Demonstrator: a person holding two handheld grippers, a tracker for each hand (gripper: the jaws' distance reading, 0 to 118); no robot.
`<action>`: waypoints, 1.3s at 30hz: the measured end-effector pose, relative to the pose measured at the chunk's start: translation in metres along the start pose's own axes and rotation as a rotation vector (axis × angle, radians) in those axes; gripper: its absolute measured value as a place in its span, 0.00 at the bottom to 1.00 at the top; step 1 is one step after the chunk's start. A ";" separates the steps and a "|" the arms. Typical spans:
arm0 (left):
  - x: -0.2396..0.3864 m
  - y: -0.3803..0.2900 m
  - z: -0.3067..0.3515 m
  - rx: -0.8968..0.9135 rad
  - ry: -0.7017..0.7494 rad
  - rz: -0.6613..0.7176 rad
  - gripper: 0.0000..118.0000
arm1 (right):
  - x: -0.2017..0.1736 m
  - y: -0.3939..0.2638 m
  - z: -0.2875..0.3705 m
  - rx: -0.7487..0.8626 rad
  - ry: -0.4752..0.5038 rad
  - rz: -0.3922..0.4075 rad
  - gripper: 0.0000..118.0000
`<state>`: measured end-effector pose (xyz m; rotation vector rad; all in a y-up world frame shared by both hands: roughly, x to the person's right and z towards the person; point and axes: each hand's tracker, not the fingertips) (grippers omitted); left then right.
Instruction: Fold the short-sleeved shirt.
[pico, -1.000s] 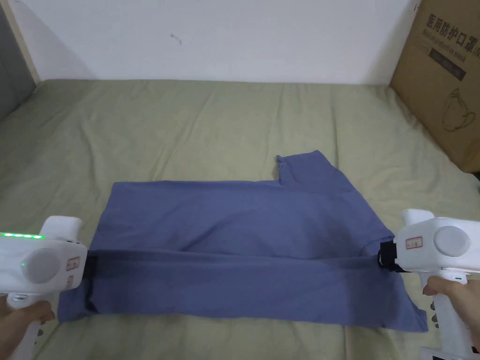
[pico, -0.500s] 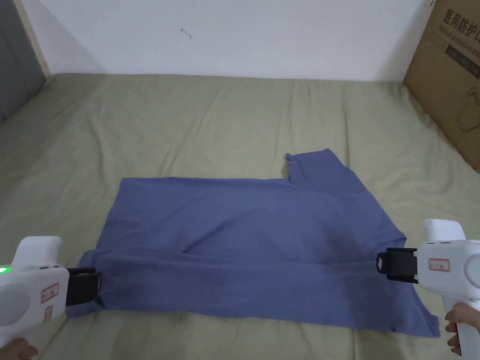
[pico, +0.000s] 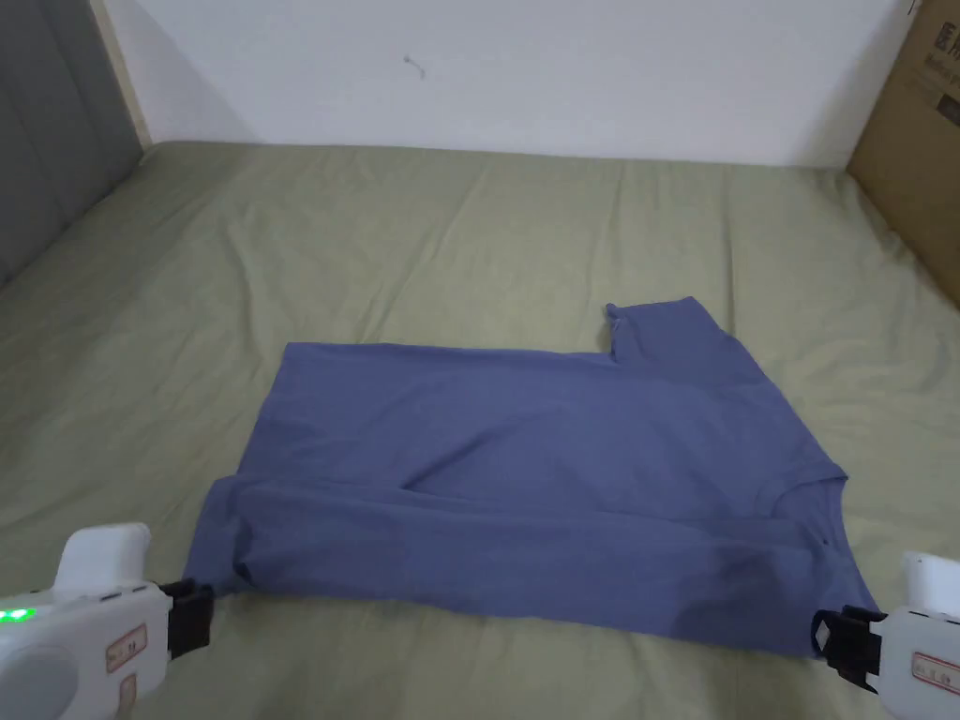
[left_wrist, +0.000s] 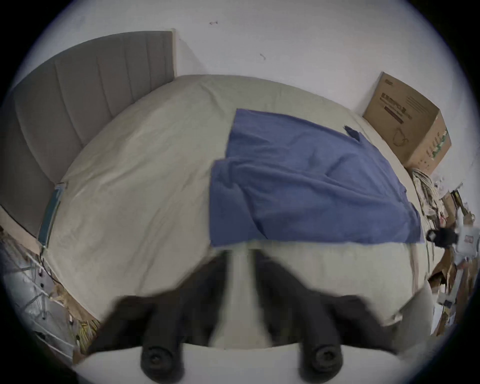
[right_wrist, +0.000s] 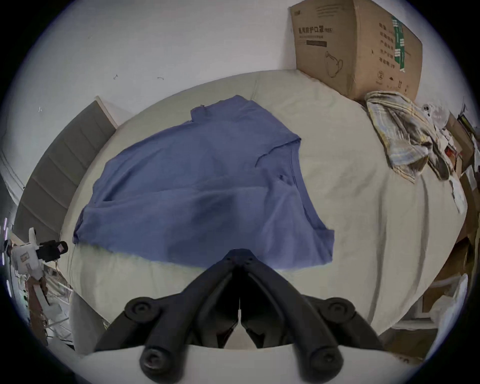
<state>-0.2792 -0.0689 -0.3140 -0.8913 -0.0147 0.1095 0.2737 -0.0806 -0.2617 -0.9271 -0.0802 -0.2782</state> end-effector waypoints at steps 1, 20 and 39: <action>-0.003 0.006 -0.006 0.006 0.028 0.009 0.82 | 0.000 -0.001 0.002 0.004 -0.005 -0.006 0.01; -0.009 0.012 -0.067 -0.083 -0.010 -0.040 0.05 | 0.028 -0.003 0.010 0.013 -0.091 -0.088 0.38; -0.008 0.027 -0.043 -0.066 -0.004 -0.081 0.05 | 0.035 0.030 -0.031 -0.103 -0.091 -0.045 0.05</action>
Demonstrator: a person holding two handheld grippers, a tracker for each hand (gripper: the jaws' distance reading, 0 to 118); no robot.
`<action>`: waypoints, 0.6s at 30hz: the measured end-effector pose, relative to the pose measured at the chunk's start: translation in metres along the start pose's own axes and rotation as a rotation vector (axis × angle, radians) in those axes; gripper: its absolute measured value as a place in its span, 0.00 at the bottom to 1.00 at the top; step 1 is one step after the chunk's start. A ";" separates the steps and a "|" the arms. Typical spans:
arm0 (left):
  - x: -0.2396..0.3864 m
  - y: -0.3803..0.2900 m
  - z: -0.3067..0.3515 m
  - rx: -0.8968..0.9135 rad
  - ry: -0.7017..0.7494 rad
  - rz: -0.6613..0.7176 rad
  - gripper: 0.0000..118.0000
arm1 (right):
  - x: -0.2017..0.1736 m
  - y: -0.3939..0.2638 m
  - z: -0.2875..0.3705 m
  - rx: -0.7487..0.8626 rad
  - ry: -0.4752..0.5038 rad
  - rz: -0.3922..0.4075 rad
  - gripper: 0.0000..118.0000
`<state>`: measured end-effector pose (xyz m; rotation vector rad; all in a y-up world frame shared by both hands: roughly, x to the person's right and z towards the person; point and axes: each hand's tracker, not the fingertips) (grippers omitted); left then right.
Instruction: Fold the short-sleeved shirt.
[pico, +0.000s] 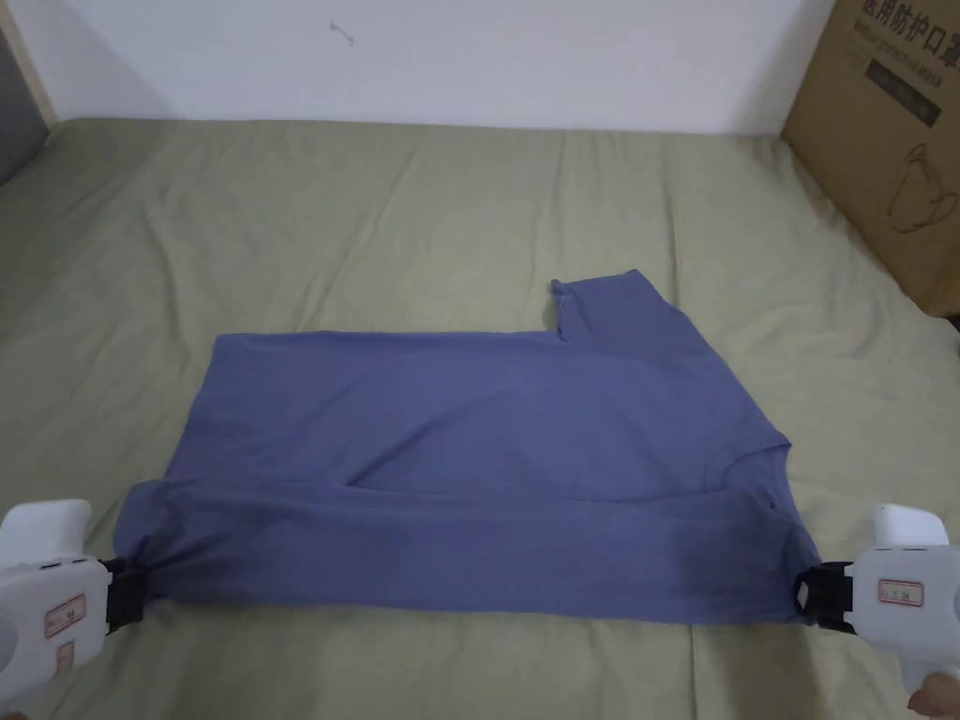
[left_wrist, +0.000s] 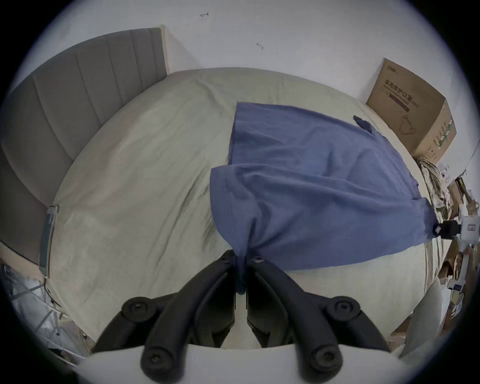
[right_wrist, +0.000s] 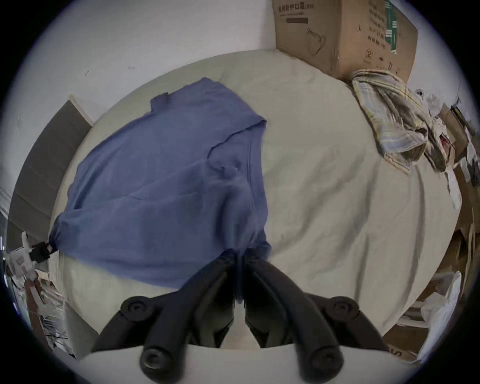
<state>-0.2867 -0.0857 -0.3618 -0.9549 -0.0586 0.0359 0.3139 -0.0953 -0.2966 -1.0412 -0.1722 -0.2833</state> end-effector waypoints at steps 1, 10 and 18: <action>-0.001 0.001 0.005 0.008 -0.003 -0.007 0.04 | 0.003 0.002 0.005 0.016 0.010 -0.019 0.05; -0.005 -0.021 0.047 0.008 -0.015 -0.057 0.04 | 0.021 -0.030 0.043 0.021 0.026 -0.016 0.05; -0.010 -0.072 0.037 -0.144 -0.013 -0.080 0.04 | 0.040 -0.085 0.028 -0.092 0.015 -0.074 0.05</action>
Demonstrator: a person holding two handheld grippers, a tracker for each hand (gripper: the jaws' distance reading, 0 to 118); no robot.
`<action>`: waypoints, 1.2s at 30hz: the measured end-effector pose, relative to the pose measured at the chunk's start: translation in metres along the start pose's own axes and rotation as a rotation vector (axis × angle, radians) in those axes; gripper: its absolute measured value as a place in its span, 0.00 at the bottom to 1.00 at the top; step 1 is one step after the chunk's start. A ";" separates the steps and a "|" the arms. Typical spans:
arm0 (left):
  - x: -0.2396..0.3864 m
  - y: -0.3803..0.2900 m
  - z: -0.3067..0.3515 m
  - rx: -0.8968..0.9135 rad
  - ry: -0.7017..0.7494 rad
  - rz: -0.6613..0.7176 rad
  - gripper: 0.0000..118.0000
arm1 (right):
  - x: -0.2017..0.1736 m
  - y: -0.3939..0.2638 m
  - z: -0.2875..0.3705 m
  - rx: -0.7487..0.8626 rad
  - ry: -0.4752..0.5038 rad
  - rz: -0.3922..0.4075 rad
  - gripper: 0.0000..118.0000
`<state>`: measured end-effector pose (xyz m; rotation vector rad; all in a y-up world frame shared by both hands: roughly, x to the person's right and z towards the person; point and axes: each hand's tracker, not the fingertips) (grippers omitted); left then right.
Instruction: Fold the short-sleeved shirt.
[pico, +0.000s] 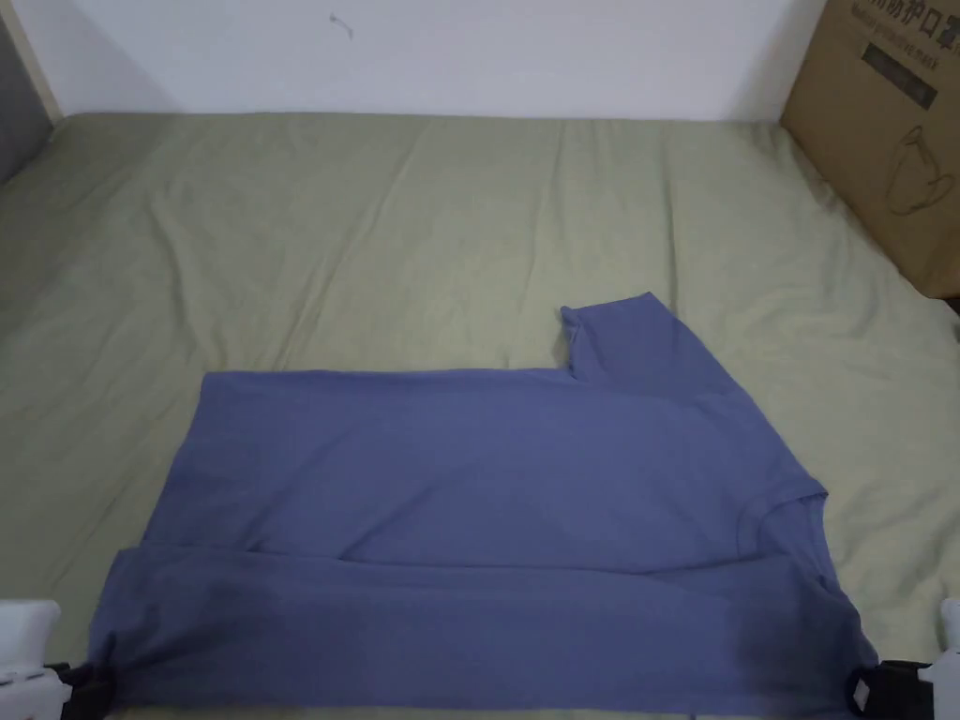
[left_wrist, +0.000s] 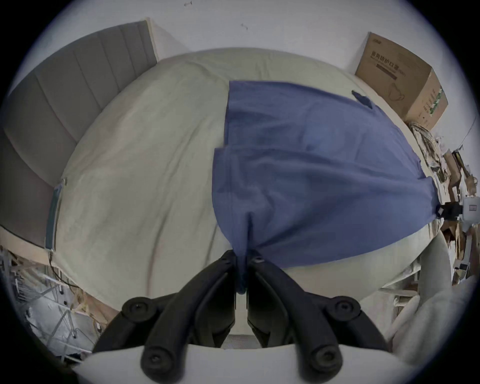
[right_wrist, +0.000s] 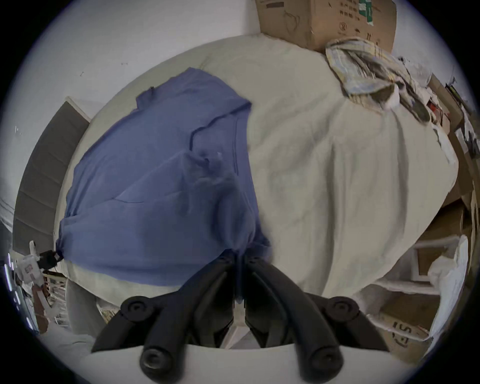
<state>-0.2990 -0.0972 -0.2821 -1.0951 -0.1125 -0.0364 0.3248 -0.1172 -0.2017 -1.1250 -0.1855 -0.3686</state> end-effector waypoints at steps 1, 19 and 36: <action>0.002 -0.002 -0.003 -0.004 0.003 -0.008 0.05 | 0.000 0.000 -0.002 0.013 0.007 -0.029 0.07; 0.008 0.063 0.025 0.157 -0.086 0.073 0.00 | -0.076 0.075 0.027 0.198 0.010 0.165 0.00; 0.039 0.135 -0.030 0.099 -0.103 0.052 0.00 | -0.095 0.246 -0.070 0.178 0.044 0.167 0.69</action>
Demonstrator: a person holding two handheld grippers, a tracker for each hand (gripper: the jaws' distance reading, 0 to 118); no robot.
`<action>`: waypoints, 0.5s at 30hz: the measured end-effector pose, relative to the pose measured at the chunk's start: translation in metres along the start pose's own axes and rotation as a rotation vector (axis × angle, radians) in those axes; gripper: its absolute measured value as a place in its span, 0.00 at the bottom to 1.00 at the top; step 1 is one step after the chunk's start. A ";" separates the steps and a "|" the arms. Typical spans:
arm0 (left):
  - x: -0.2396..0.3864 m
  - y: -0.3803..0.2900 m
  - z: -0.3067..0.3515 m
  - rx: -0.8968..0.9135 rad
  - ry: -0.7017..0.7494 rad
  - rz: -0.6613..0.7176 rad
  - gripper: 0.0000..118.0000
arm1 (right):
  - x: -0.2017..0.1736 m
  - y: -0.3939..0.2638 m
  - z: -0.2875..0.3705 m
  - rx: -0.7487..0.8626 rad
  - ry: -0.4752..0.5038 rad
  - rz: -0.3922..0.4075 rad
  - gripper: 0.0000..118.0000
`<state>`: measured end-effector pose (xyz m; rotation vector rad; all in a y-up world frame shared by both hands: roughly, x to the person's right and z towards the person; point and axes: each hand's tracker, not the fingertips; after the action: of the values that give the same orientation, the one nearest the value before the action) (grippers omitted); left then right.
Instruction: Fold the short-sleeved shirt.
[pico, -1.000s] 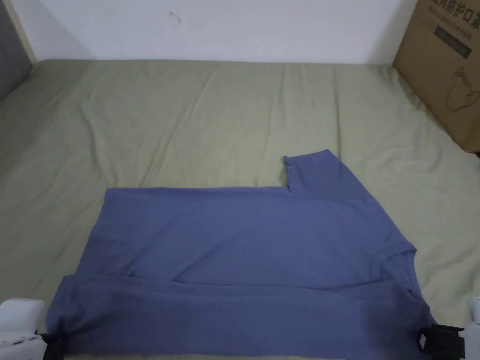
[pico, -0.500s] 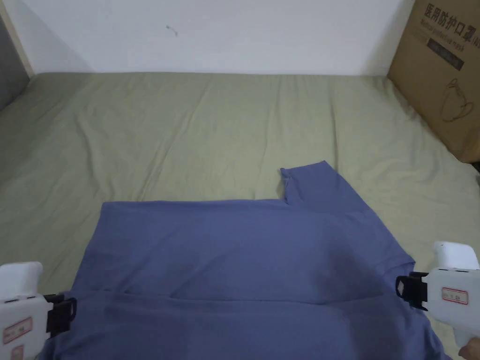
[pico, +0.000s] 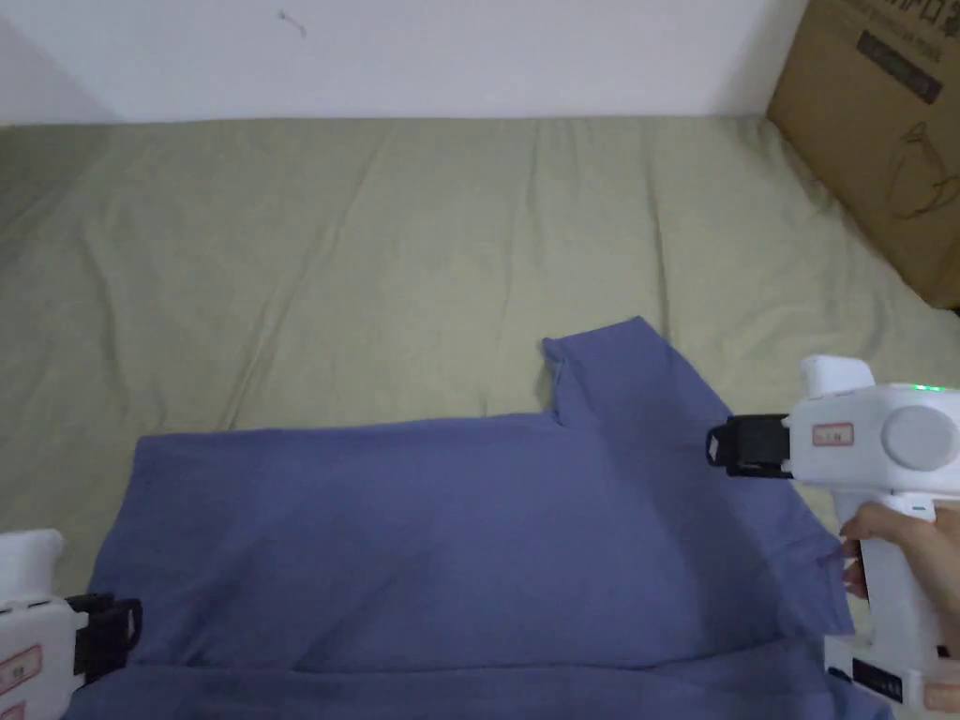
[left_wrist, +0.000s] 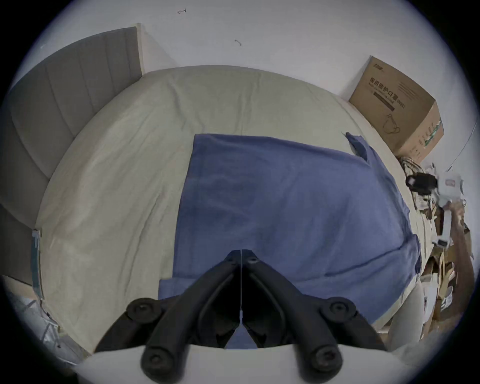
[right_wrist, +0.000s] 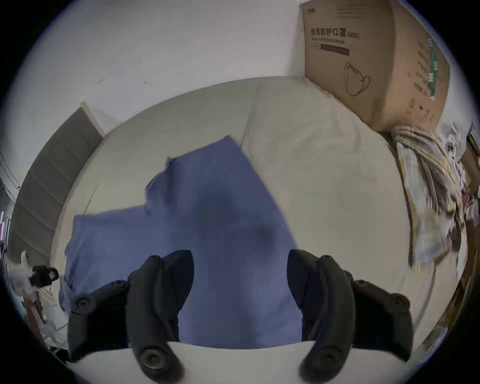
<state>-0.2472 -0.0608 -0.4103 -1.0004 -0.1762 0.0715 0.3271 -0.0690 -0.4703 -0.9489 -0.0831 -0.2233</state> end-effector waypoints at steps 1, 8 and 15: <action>0.000 0.004 -0.004 -0.001 0.001 0.003 0.00 | 0.004 0.013 -0.013 -0.004 -0.008 -0.001 0.69; -0.007 0.011 -0.025 -0.045 0.021 0.020 0.00 | 0.011 0.041 -0.090 -0.166 -0.081 0.060 0.68; -0.015 0.010 -0.036 -0.078 0.036 0.028 0.00 | 0.005 0.041 -0.086 -0.167 -0.092 0.124 0.19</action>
<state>-0.2554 -0.0874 -0.4399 -1.0813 -0.1326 0.0731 0.3386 -0.1169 -0.5521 -1.1270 -0.0916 -0.0727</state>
